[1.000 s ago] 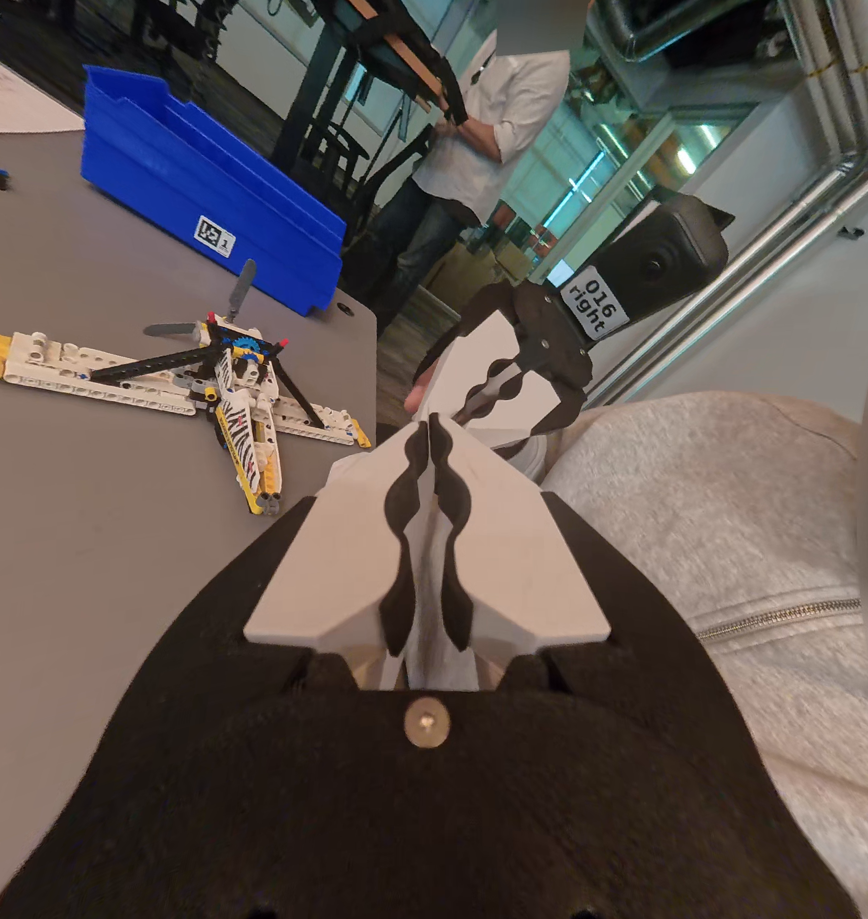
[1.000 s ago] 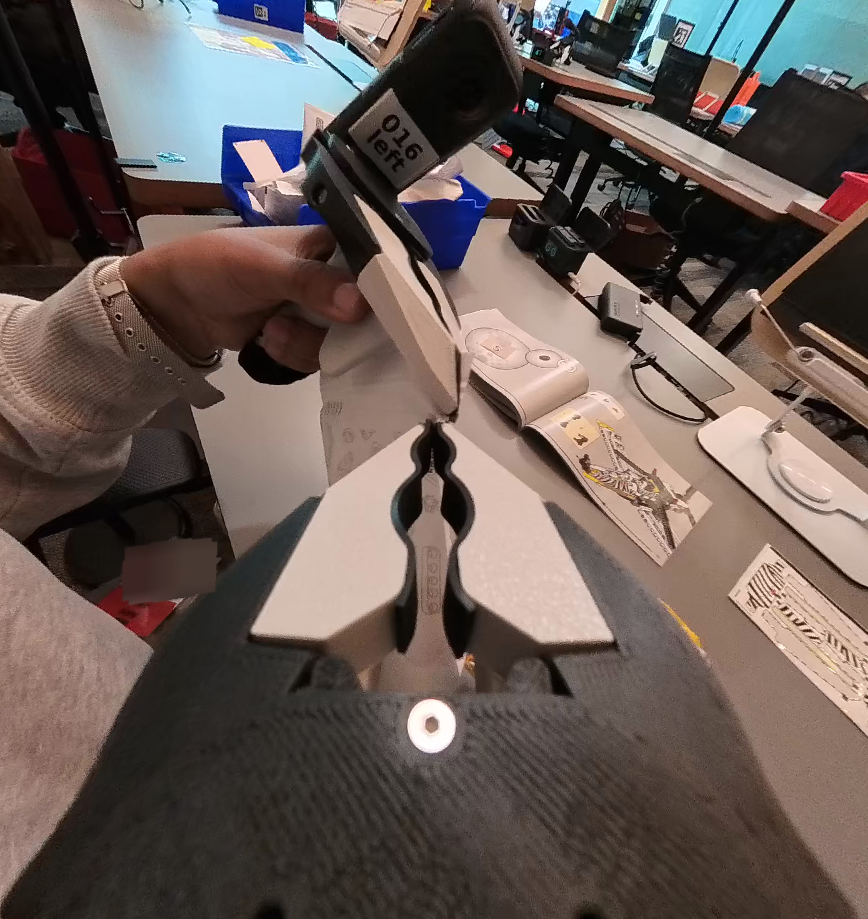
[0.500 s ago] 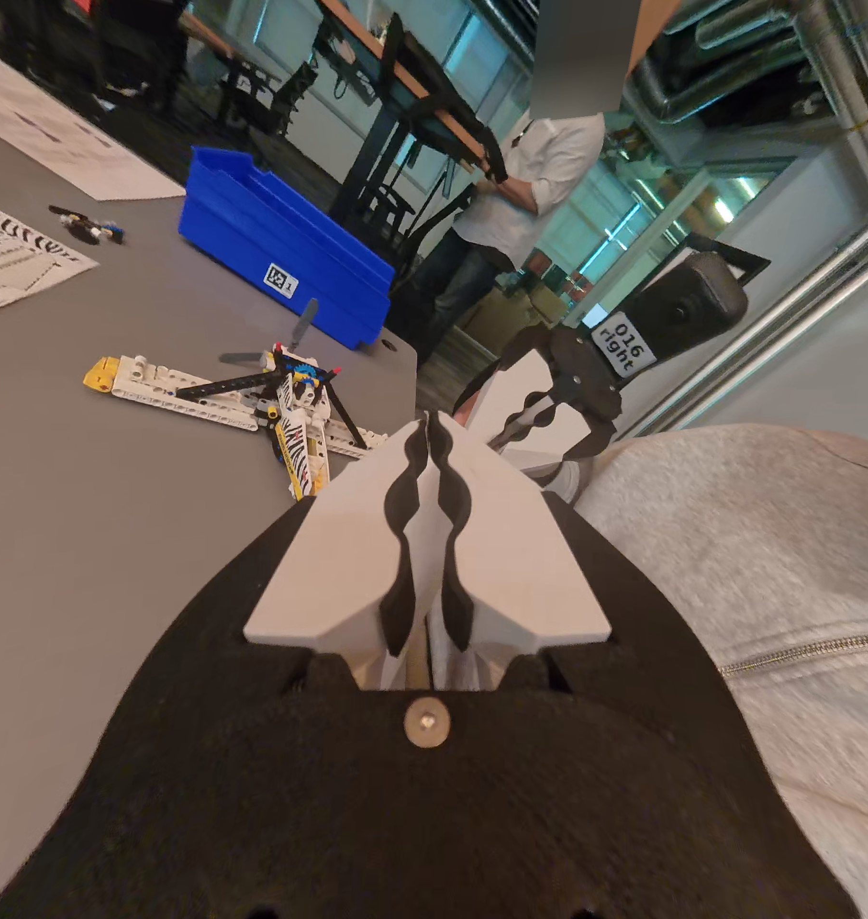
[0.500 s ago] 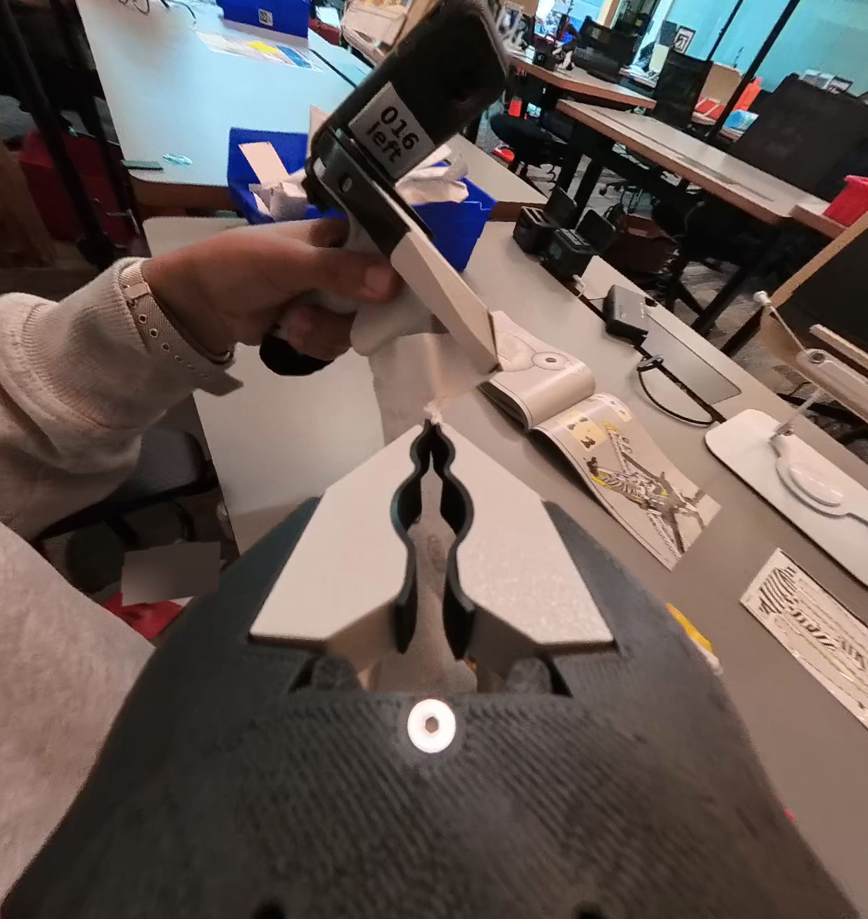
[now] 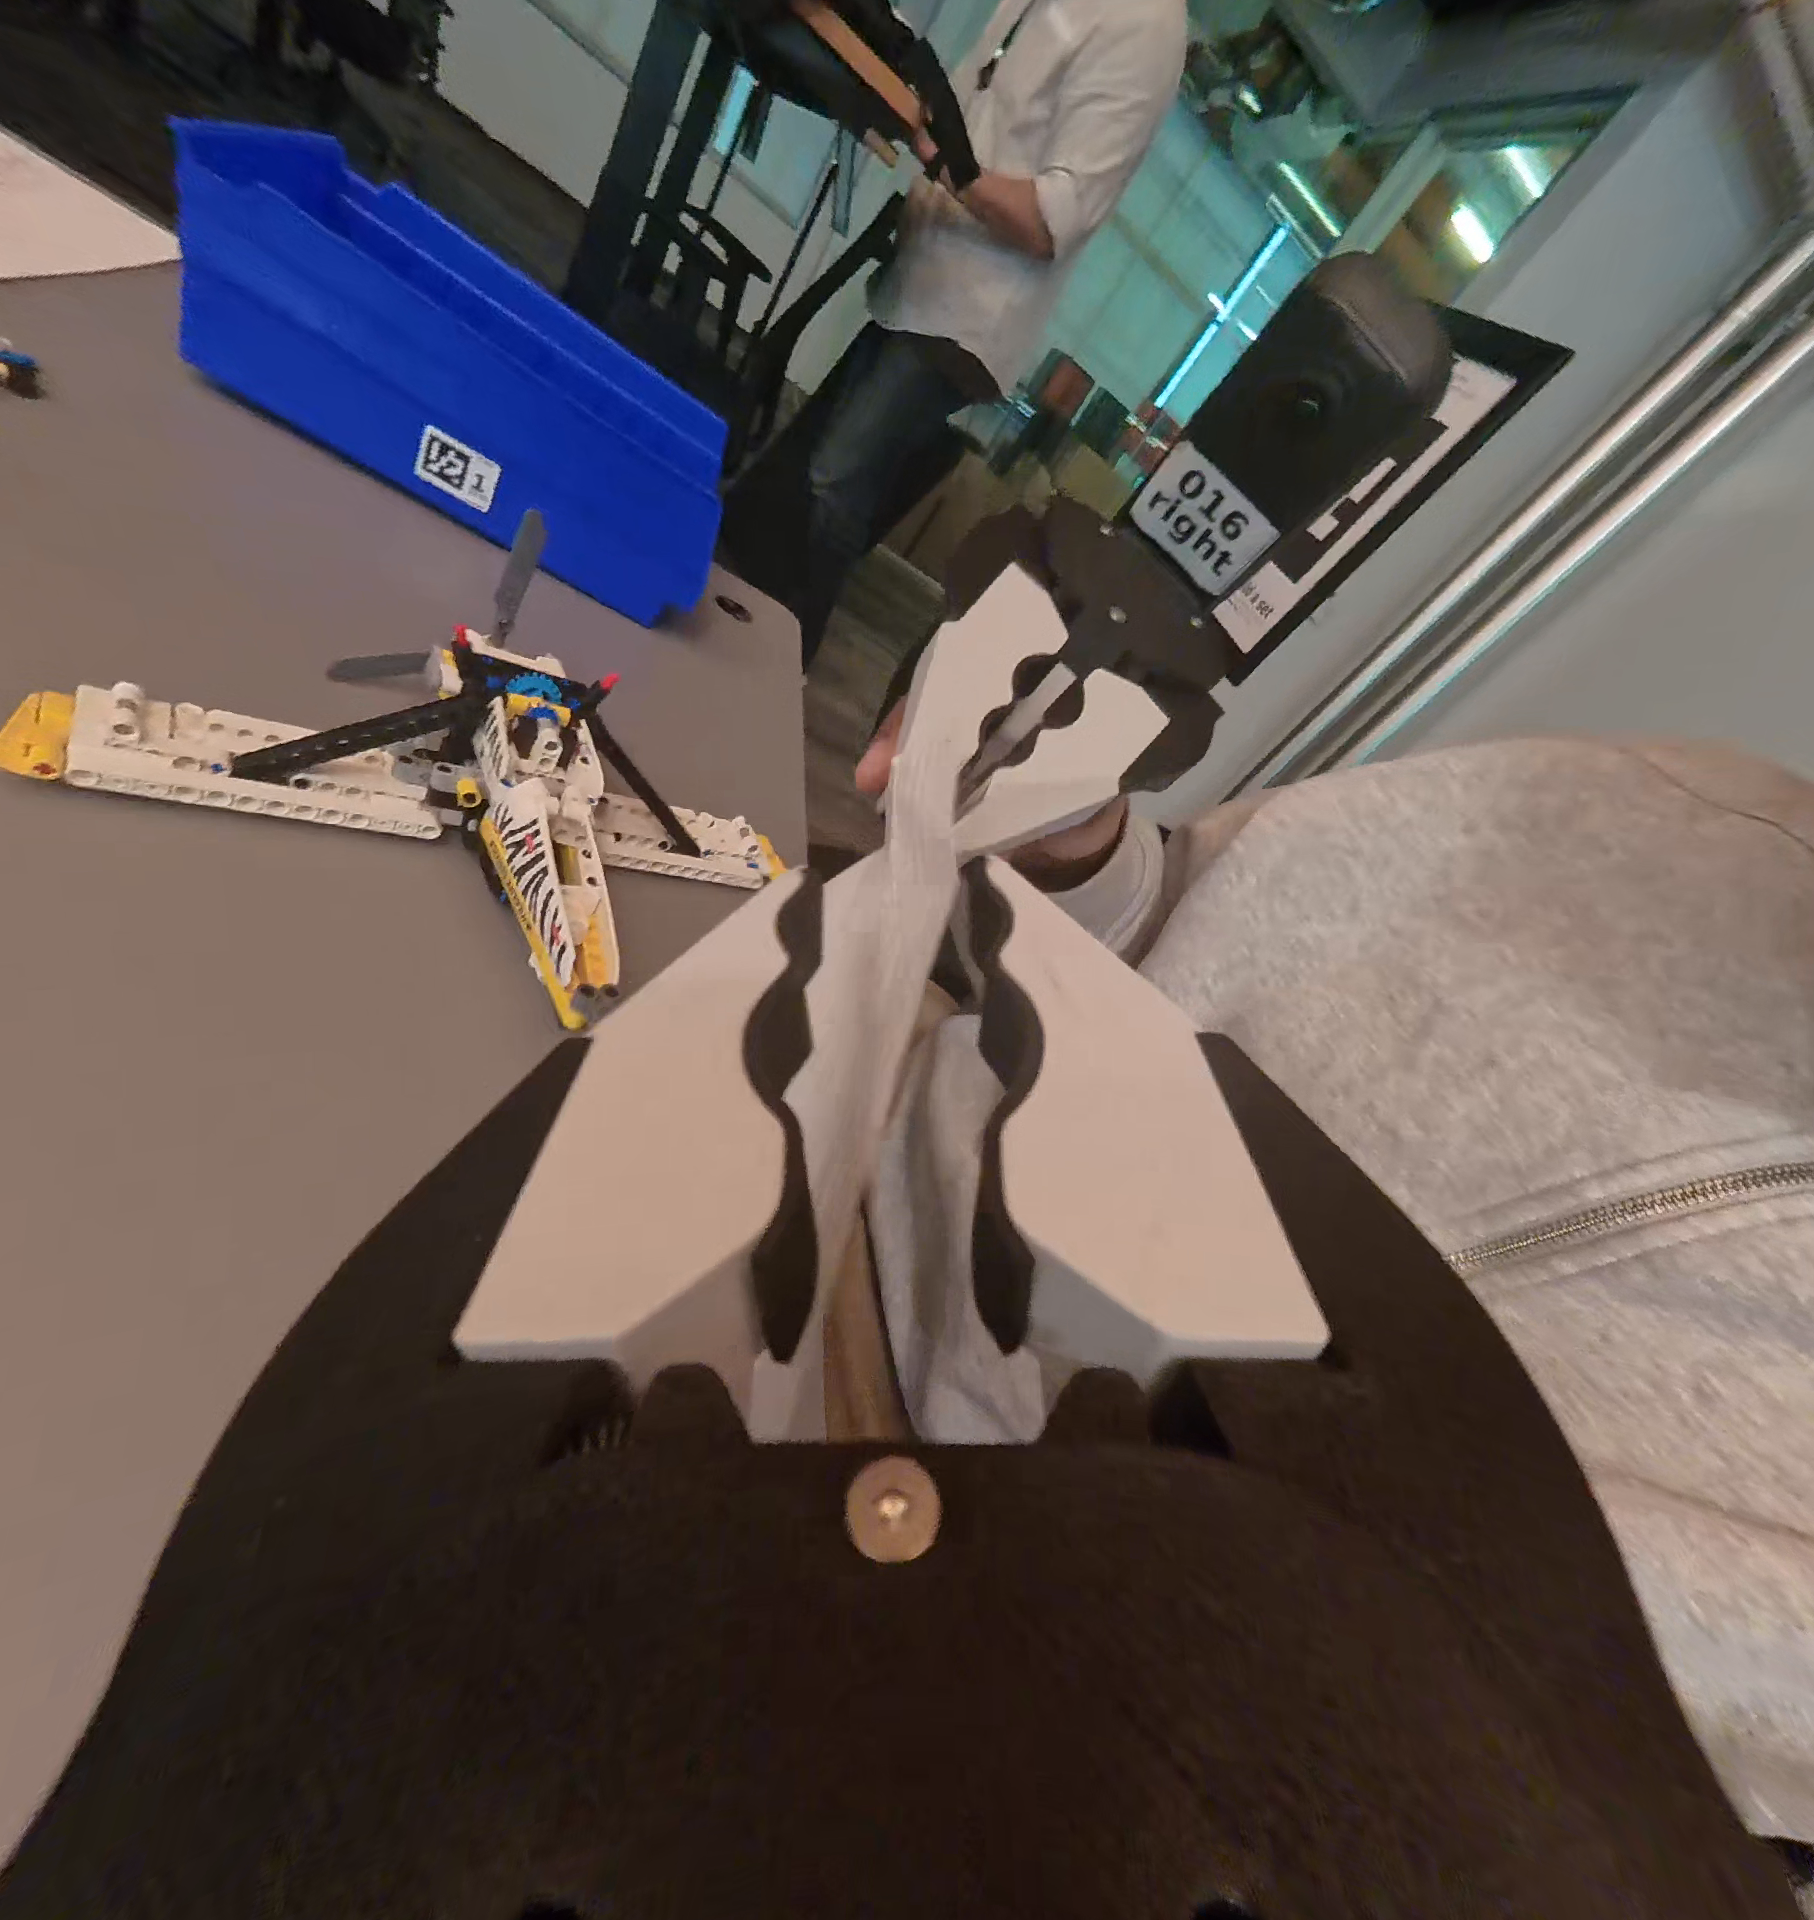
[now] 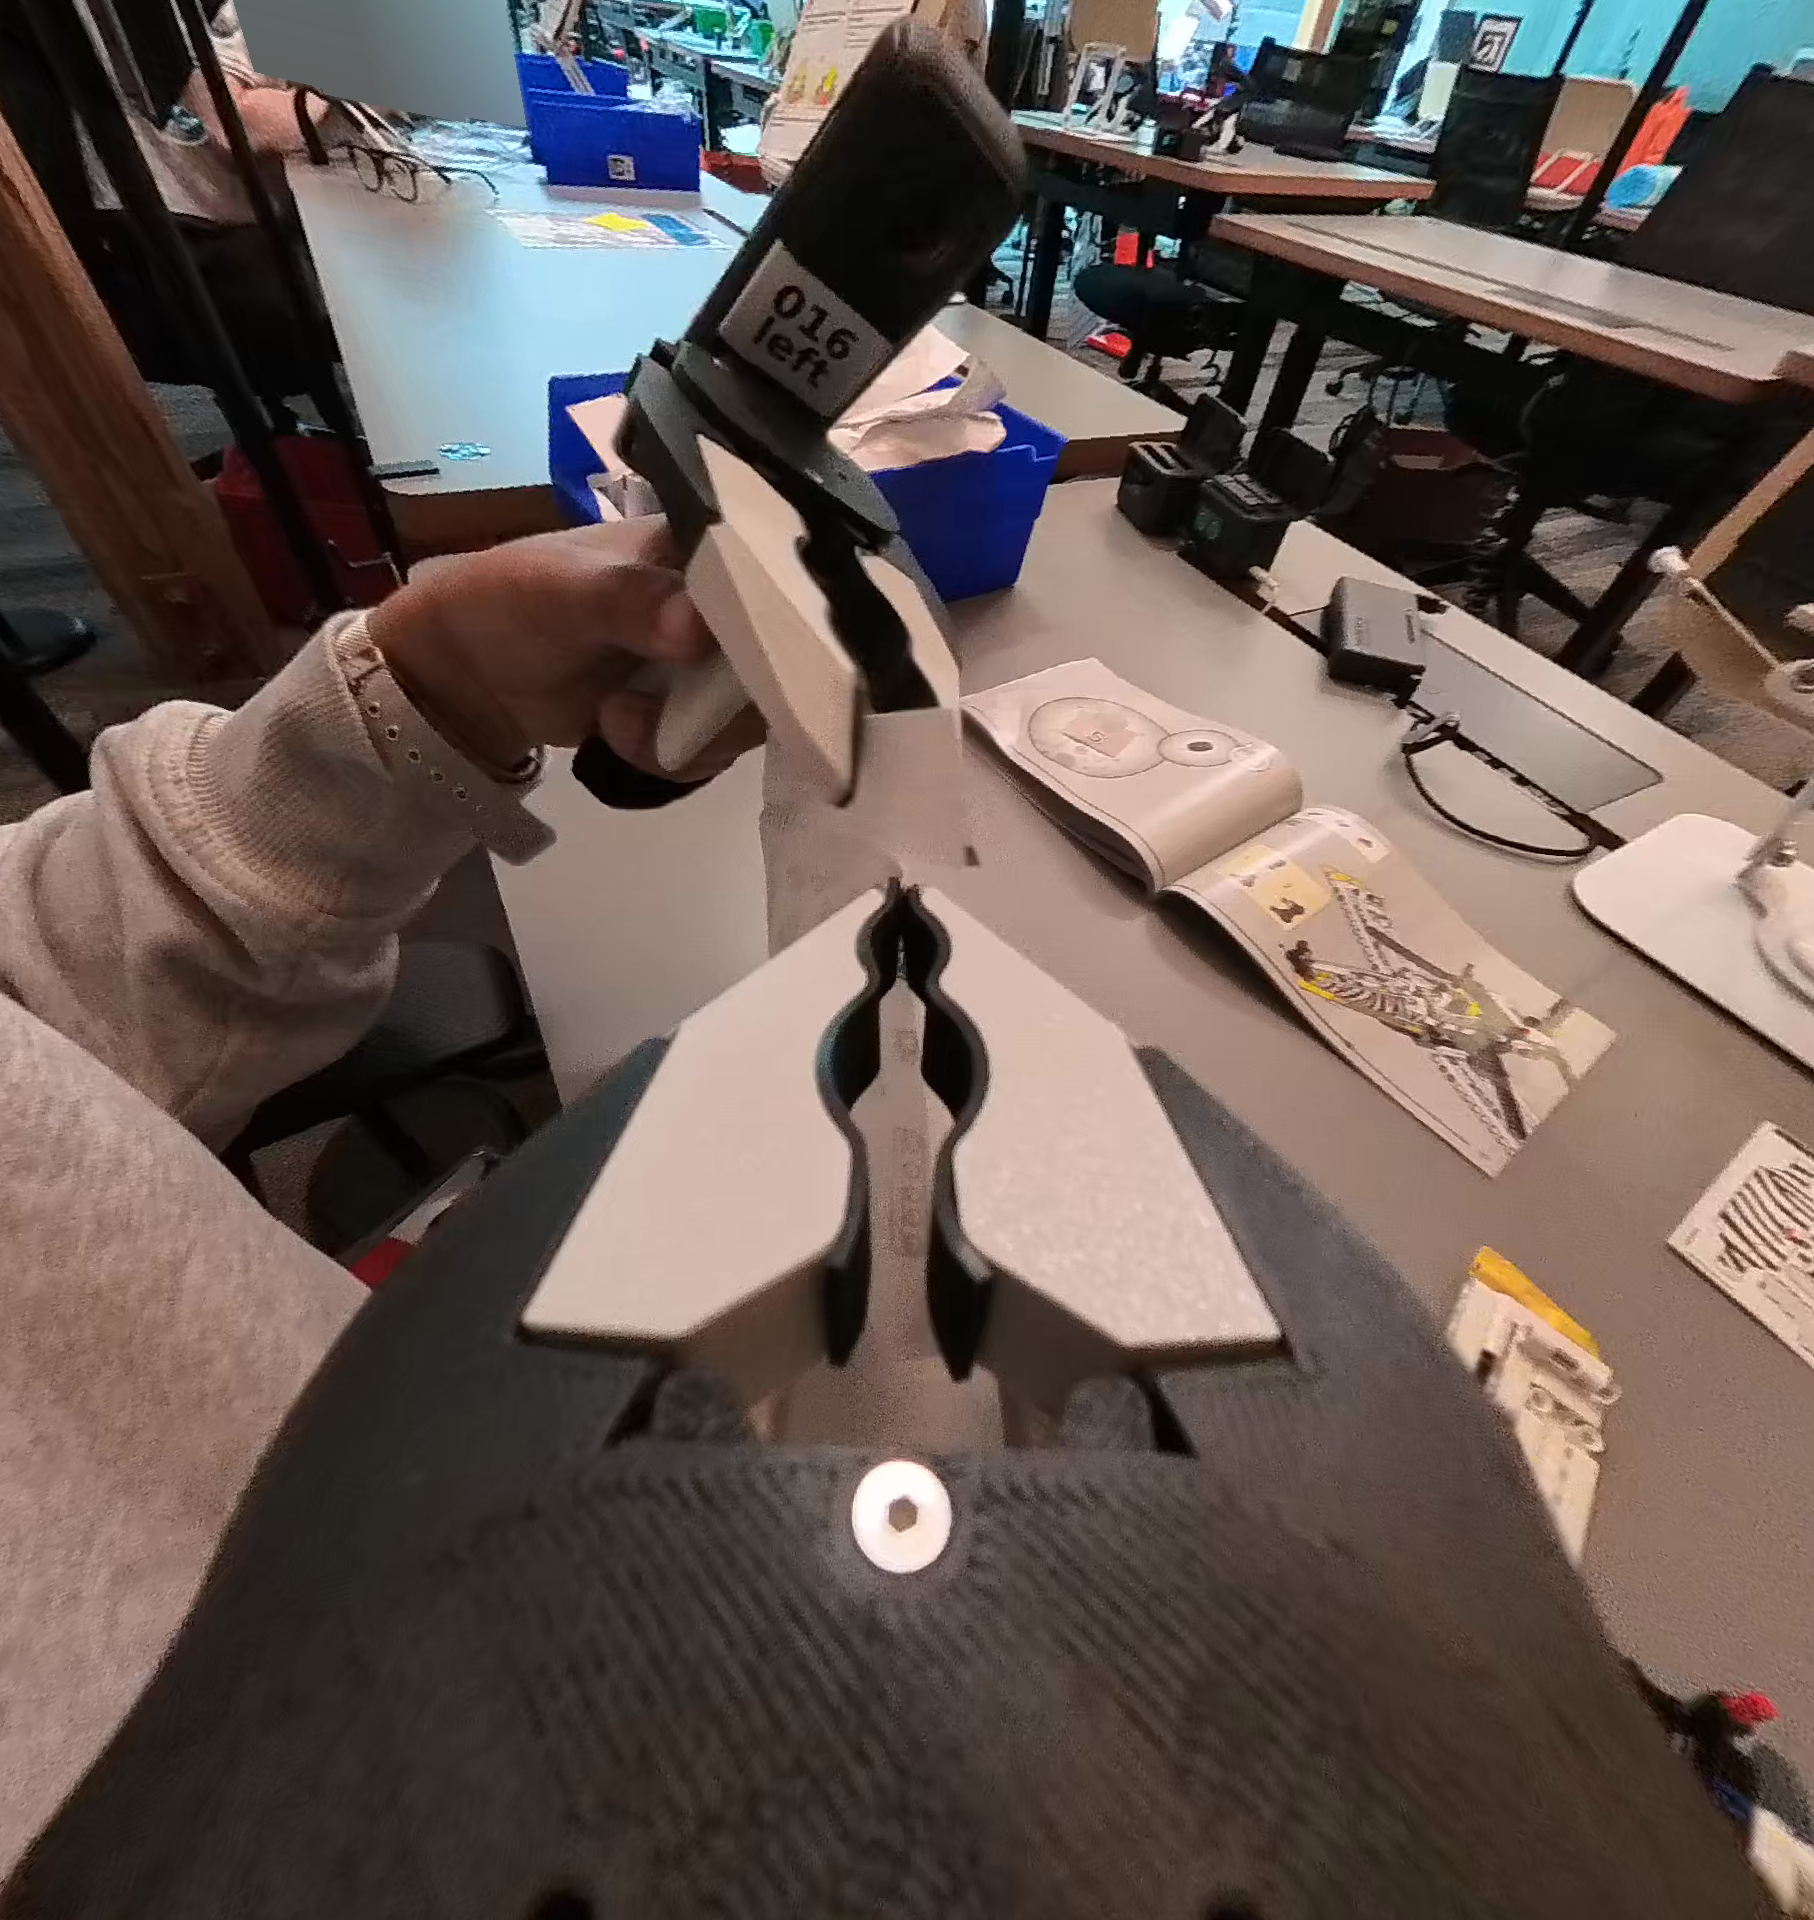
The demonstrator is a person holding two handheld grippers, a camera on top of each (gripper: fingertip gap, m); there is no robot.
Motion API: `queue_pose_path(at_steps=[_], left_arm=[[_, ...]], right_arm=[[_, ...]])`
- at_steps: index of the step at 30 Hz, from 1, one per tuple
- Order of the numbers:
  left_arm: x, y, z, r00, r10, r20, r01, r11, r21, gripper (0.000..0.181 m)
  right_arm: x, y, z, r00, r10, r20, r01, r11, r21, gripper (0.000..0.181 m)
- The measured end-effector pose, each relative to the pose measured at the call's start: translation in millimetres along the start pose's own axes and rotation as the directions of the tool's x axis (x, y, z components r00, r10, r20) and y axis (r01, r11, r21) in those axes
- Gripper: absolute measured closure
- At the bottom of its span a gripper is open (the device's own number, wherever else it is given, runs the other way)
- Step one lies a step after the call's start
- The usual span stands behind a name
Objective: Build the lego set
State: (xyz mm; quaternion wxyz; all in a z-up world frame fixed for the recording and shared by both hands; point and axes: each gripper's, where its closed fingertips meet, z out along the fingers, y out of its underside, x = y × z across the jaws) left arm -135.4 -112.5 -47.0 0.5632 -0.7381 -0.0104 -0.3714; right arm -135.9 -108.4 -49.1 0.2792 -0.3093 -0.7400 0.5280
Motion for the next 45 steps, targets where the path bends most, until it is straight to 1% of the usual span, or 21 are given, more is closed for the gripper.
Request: queue_pose_path(at_steps=[1,2,4,6,7,8,12,14,15,19,21,24,27,30,31,33,34,35,38,42,45], left_arm=[[1.3,-0.4,1.3,1.000,0.006,-0.008,-0.006,1.000,0.001,0.171],[1.8,-1.2,1.7,1.000,0.010,-0.008,-0.010,1.000,0.008,0.181],[3.5,0.3,2.3,1.000,-0.002,-0.016,0.002,1.000,-0.005,0.181],[0.1,-0.6,1.4,1.000,0.011,0.018,-0.011,1.000,-0.004,0.181],[0.8,-2.4,0.5,1.000,0.012,0.016,-0.012,1.000,0.007,0.181],[4.2,-4.2,-0.3,1.000,0.008,-0.006,-0.008,1.000,0.019,0.181],[14.8,-11.0,-3.5,0.996,0.000,-0.086,0.006,0.998,0.066,0.181],[20.9,-11.9,-2.6,0.991,-0.005,-0.133,0.015,0.997,0.073,0.181],[24.0,-12.8,-1.7,0.988,-0.006,-0.157,0.018,0.997,0.077,0.181],[39.2,-18.8,1.2,0.960,-0.023,-0.279,0.056,0.992,0.109,0.181],[43.2,-22.0,0.8,0.947,-0.033,-0.321,0.077,0.989,0.127,0.181],[44.9,-23.6,0.3,0.937,-0.046,-0.347,0.098,0.986,0.134,0.181],[45.4,-18.8,3.1,0.933,-0.063,-0.354,0.106,0.989,0.102,0.181],[46.7,-15.1,1.7,0.925,-0.070,-0.374,0.108,0.991,0.082,0.181],[48.0,-12.2,2.3,0.920,-0.076,-0.384,0.108,0.992,0.063,0.181],[50.1,-3.9,7.3,0.918,-0.082,-0.388,0.094,0.996,0.011,0.181],[51.6,-2.2,9.4,0.915,-0.083,-0.394,0.090,0.996,-0.002,0.181],[50.7,-2.4,11.9,0.920,-0.080,-0.383,0.086,0.996,-0.002,0.181],[49.8,-6.5,13.5,0.925,-0.066,-0.374,0.081,0.996,0.023,0.181],[49.6,-11.3,14.4,0.930,-0.039,-0.366,0.064,0.996,0.054,0.181],[48.1,-19.0,17.3,0.936,-0.010,-0.351,0.050,0.993,0.106,0.181]], right_arm=[[-1.5,0.5,0.4,1.000,0.002,0.008,-0.002,1.000,0.003,0.181],[-1.7,0.5,0.2,1.000,0.005,0.010,-0.005,1.000,0.011,0.181],[-1.1,-0.1,-0.9,0.999,0.025,0.022,-0.026,0.999,0.039,0.179],[0.9,-1.9,-1.8,0.996,0.075,0.040,-0.078,0.994,0.080,0.166],[3.0,-2.0,-1.6,0.993,0.106,0.047,-0.110,0.989,0.095,0.156],[3.9,-1.8,-1.3,0.989,0.135,0.061,-0.141,0.984,0.105,0.150],[-5.5,-7.4,1.1,0.952,0.234,0.196,-0.264,0.954,0.145,0.142],[-10.7,-13.8,1.1,0.931,0.259,0.256,-0.308,0.936,0.172,0.144],[-12.7,-16.6,0.9,0.924,0.263,0.276,-0.320,0.929,0.184,0.149],[-13.2,-24.8,-2.9,0.938,0.222,0.267,-0.289,0.927,0.241,0.164],[-15.1,-28.9,-6.7,0.957,0.165,0.240,-0.228,0.937,0.265,0.170],[-20.4,-31.8,-10.5,0.981,0.051,0.189,-0.101,0.958,0.269,0.179],[-27.0,-31.0,-12.0,0.988,-0.093,0.126,0.059,0.966,0.254,0.181],[-30.9,-27.3,-10.0,0.981,-0.167,0.101,0.142,0.966,0.216,0.181],[-33.7,-25.9,-9.3,0.978,-0.171,0.119,0.144,0.968,0.207,0.179],[-38.8,-22.0,-6.2,0.975,-0.134,0.174,0.102,0.978,0.181,0.166],[-40.9,-18.8,-4.8,0.972,-0.109,0.209,0.075,0.984,0.163,0.167],[-43.2,-17.0,-4.5,0.966,-0.080,0.247,0.042,0.987,0.156,0.174],[-41.7,-19.1,-6.5,0.953,0.009,0.303,-0.063,0.983,0.170,0.181],[-38.9,-21.4,-8.6,0.947,0.048,0.317,-0.111,0.976,0.186,0.181],[-33.6,-24.2,-11.7,0.945,0.085,0.315,-0.150,0.970,0.190,0.181]])
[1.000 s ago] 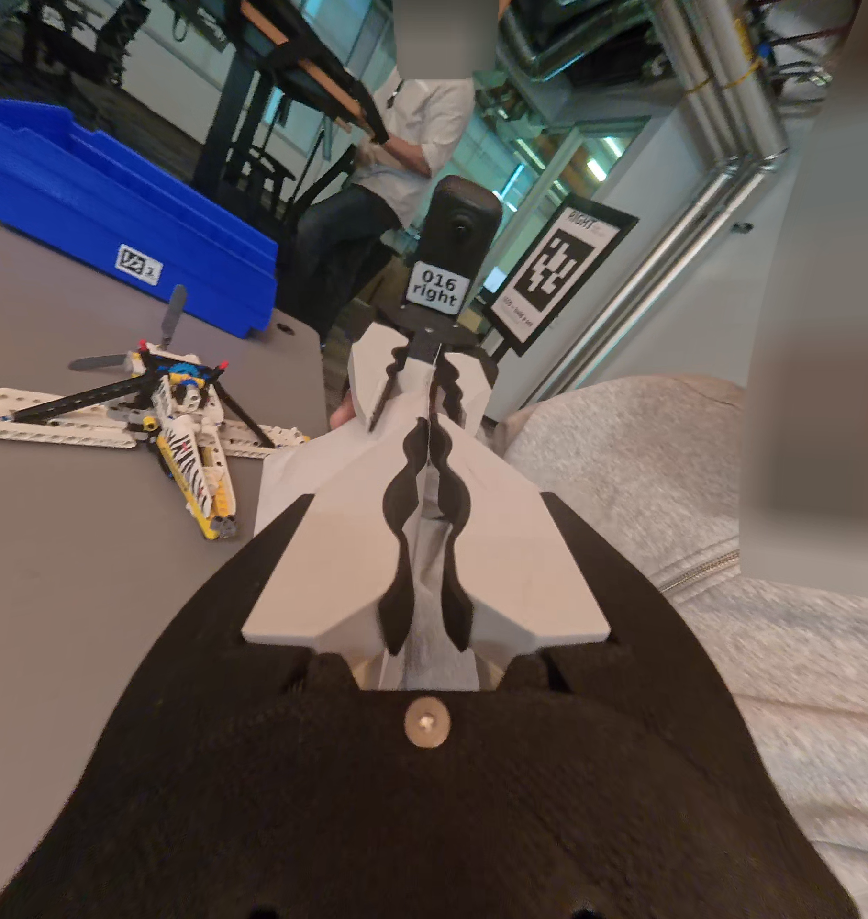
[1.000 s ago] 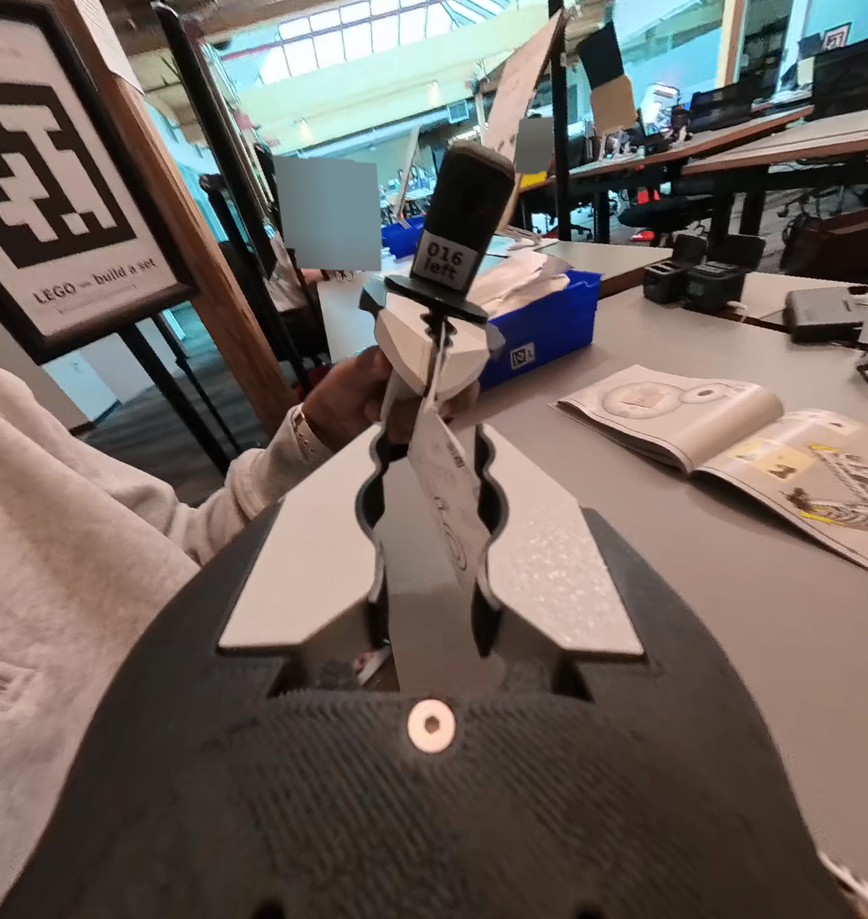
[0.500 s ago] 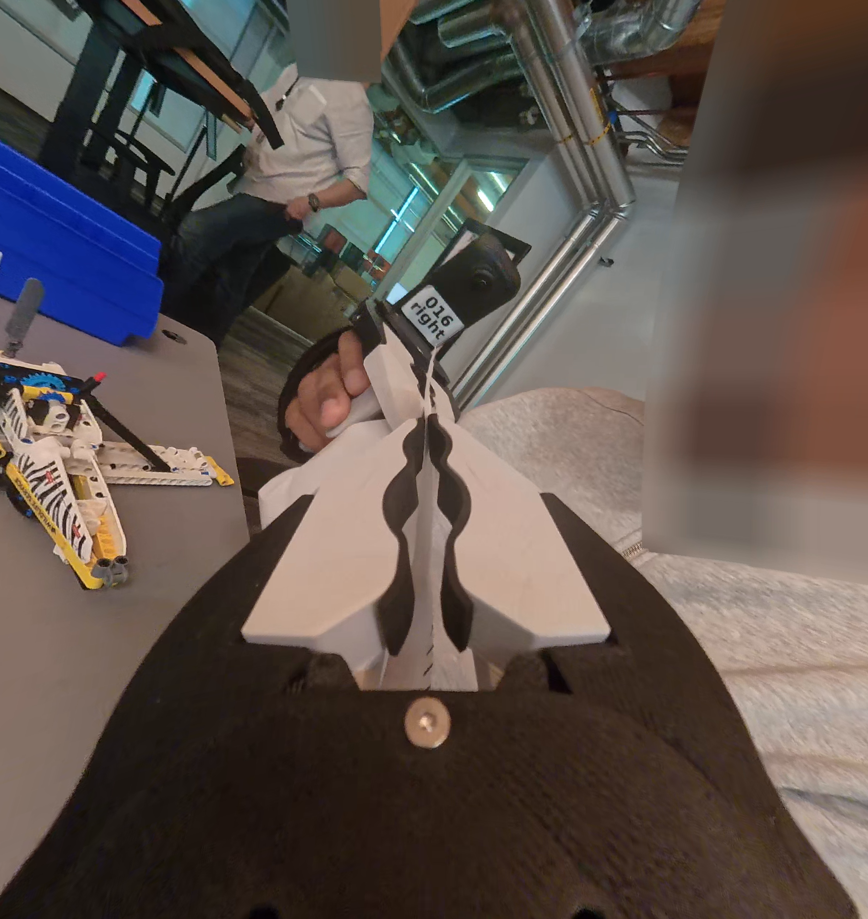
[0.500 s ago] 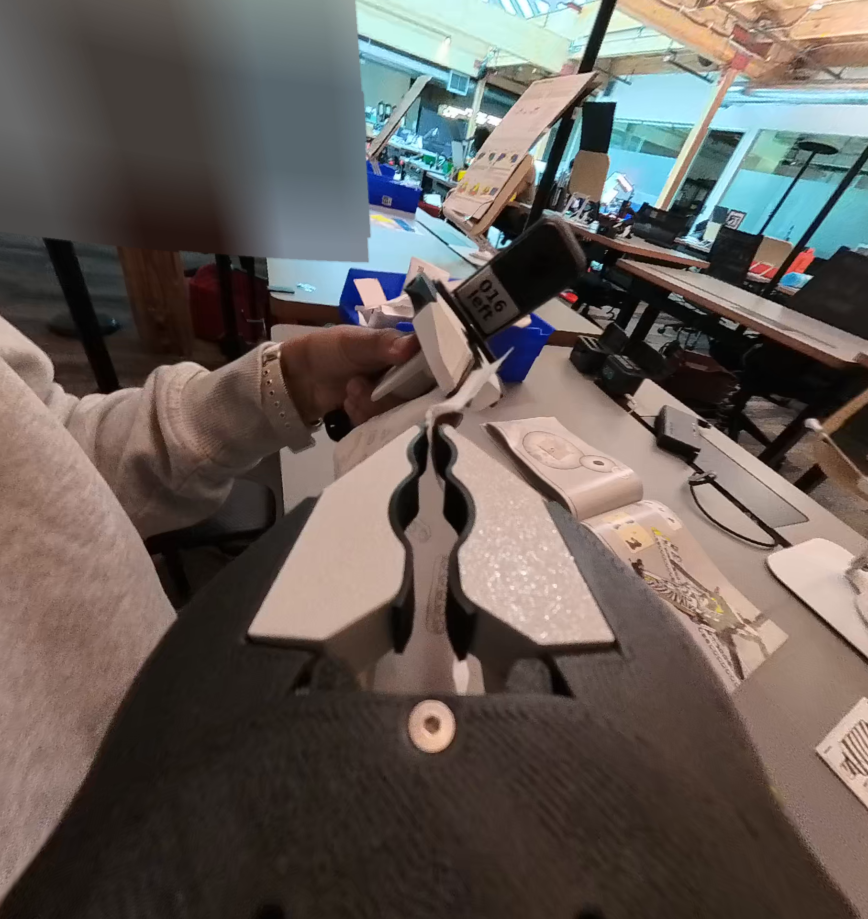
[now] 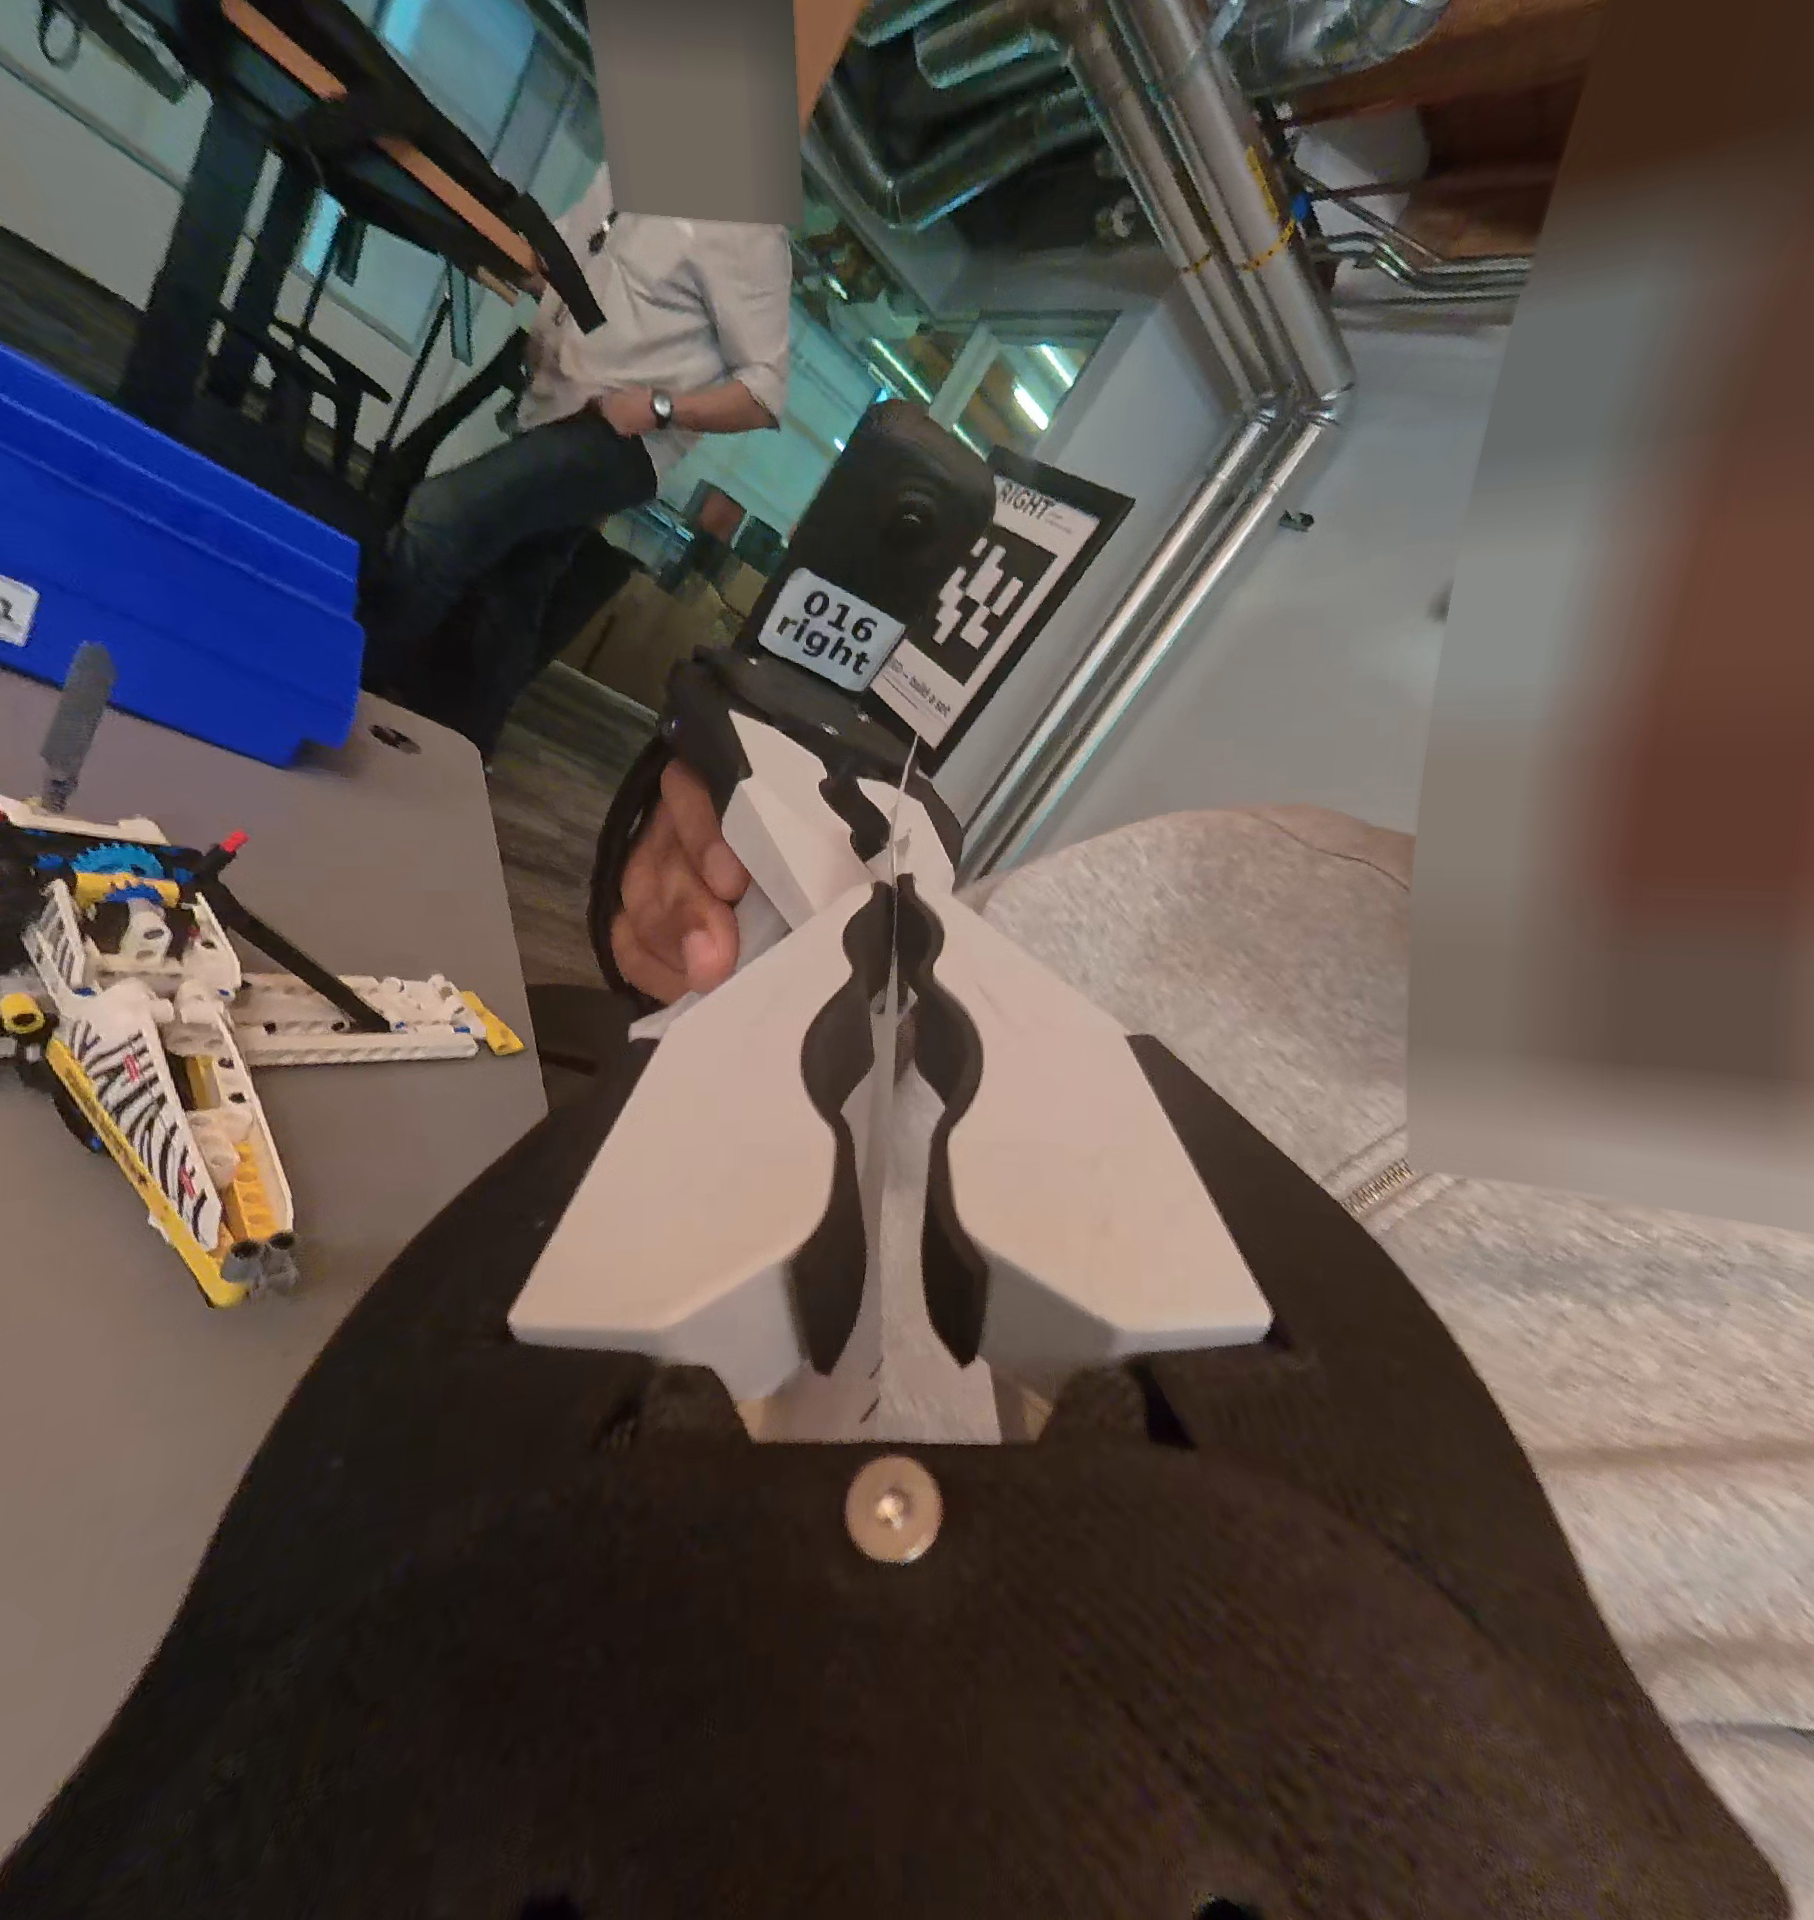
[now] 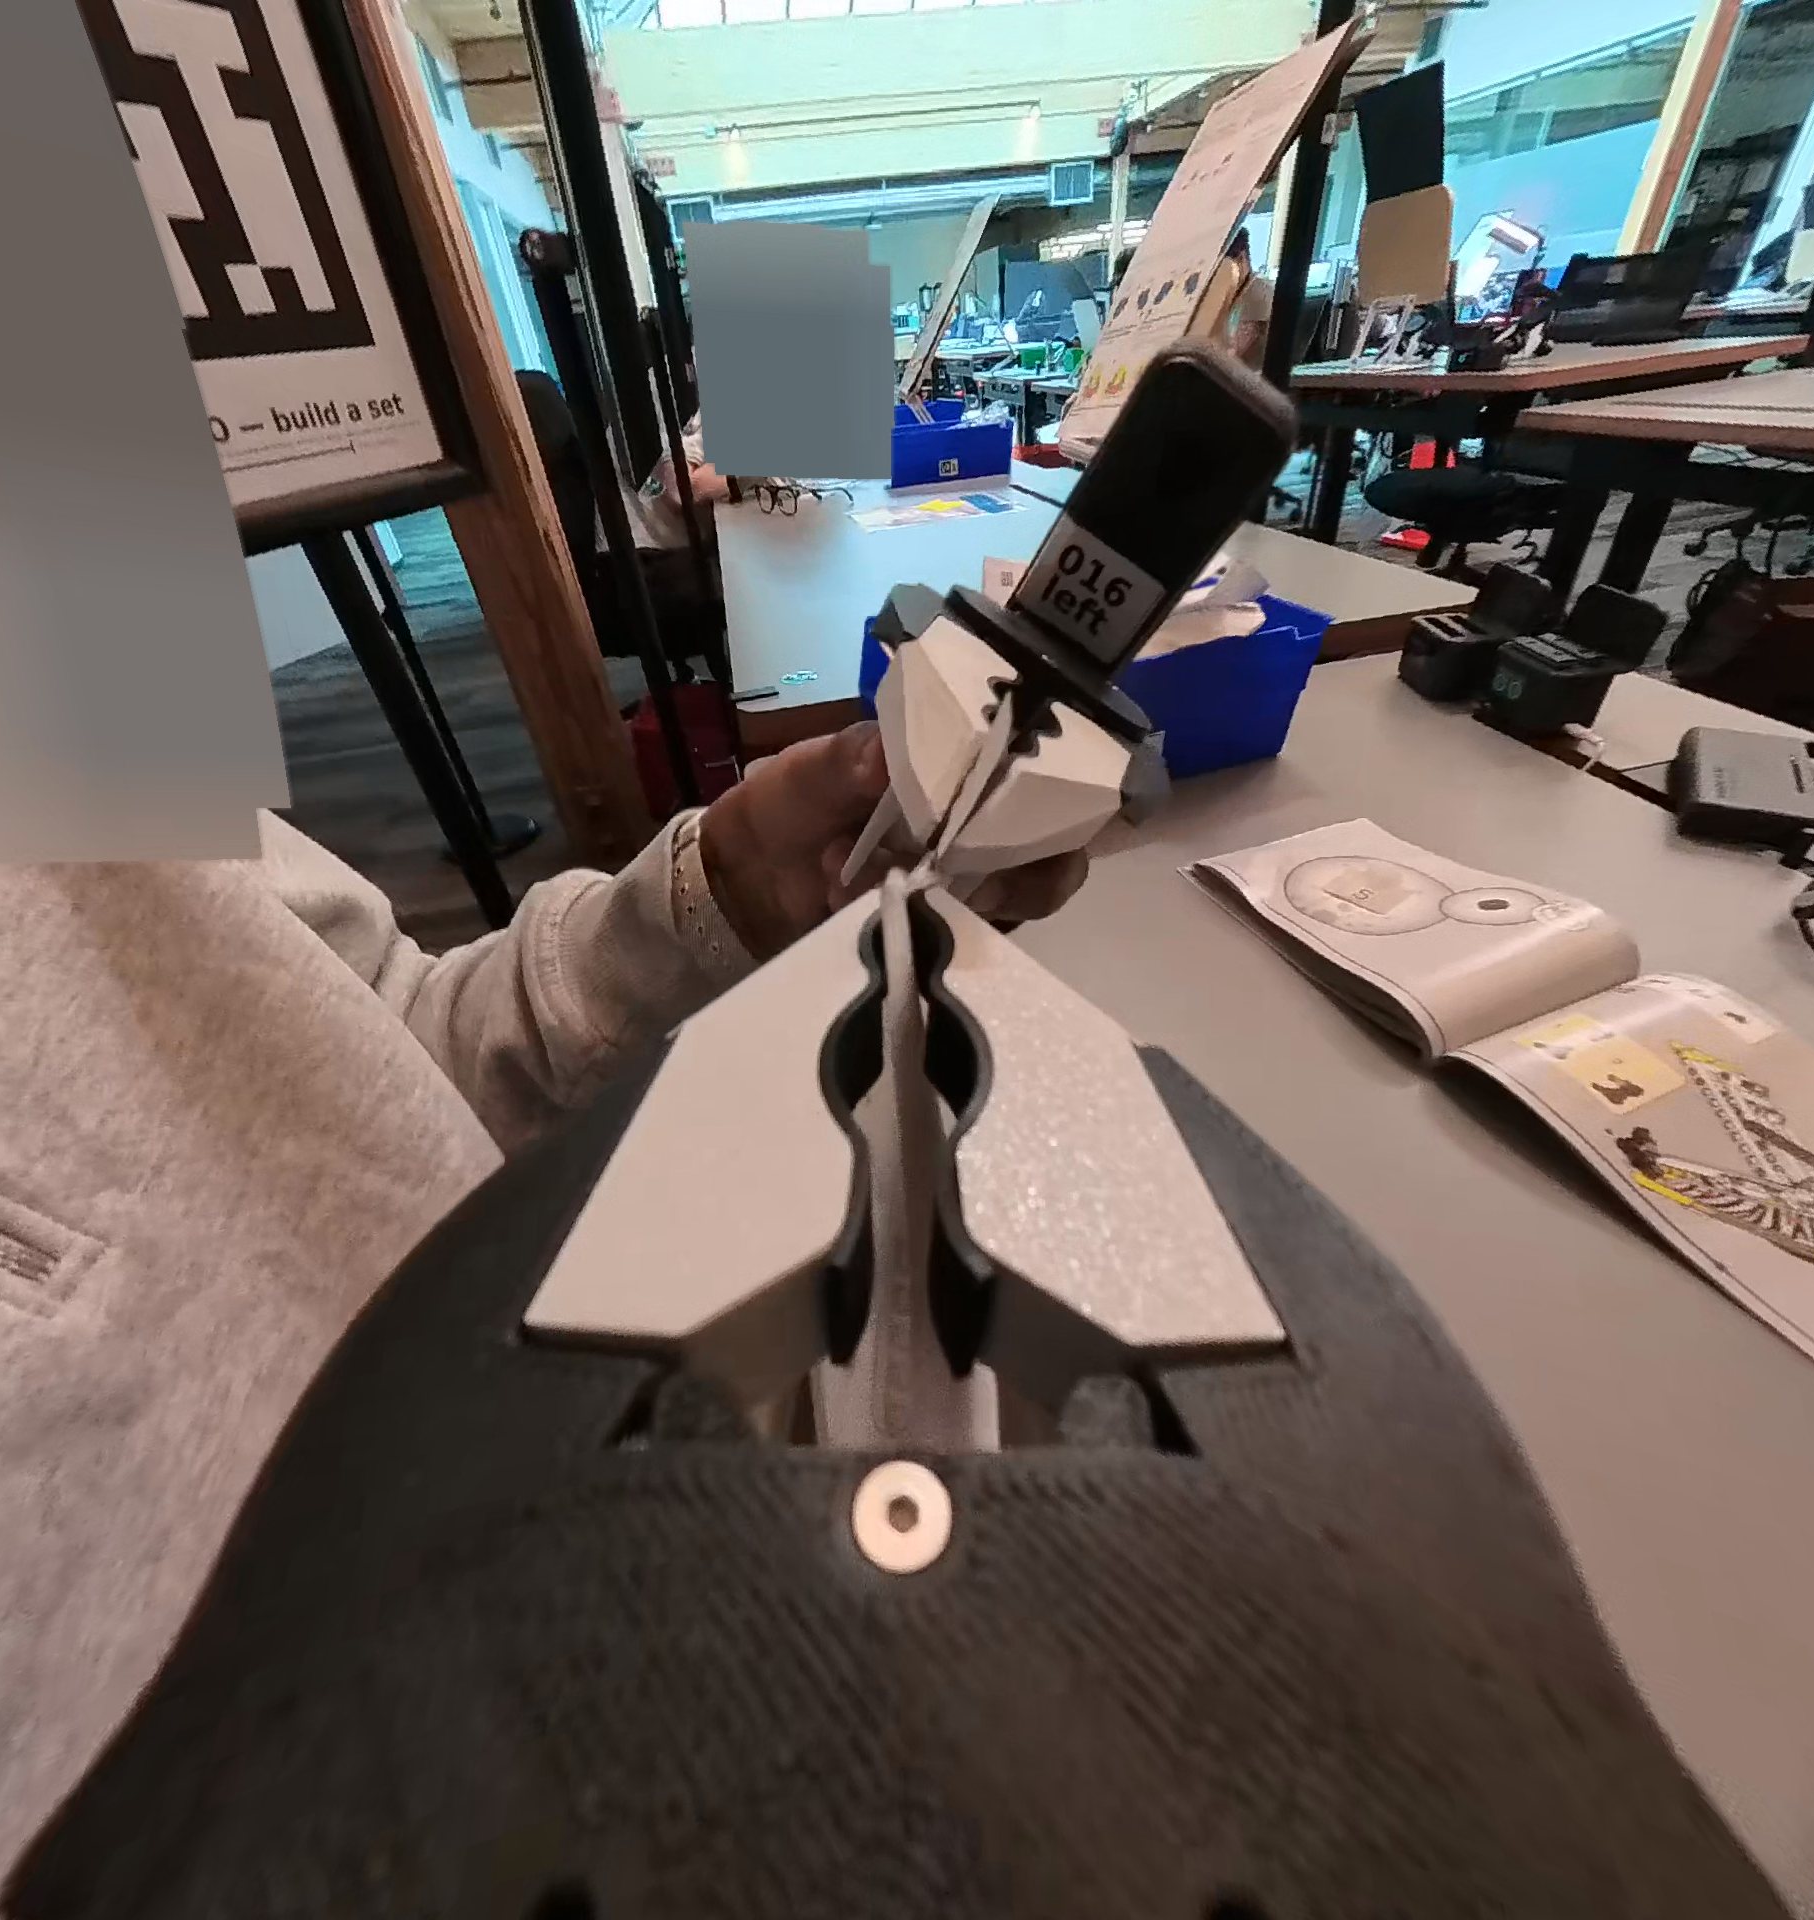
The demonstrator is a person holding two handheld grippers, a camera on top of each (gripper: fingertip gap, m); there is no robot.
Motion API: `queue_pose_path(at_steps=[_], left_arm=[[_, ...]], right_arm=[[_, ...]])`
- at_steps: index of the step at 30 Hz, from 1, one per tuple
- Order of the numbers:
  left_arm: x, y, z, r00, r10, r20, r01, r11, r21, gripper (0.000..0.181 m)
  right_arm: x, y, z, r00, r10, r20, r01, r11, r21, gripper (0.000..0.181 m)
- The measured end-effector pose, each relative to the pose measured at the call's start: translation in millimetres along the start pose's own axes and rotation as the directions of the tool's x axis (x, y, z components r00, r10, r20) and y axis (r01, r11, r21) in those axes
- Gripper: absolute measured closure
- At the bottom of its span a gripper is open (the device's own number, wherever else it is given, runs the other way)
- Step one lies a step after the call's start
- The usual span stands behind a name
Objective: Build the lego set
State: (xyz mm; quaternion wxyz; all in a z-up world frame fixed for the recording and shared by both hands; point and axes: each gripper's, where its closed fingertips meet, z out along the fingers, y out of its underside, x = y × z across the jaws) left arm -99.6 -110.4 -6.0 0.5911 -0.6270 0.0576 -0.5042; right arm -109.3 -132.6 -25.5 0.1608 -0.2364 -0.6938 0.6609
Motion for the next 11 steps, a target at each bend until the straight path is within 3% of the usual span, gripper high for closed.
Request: queue_pose_path(at_steps=[11], left_arm=[[18.9,-26.1,17.7,0.991,0.117,-0.070,-0.103,0.979,0.174,0.181]], right_arm=[[-9.8,-34.5,-14.9,0.984,0.127,0.126,-0.150,0.970,0.190,0.181]])
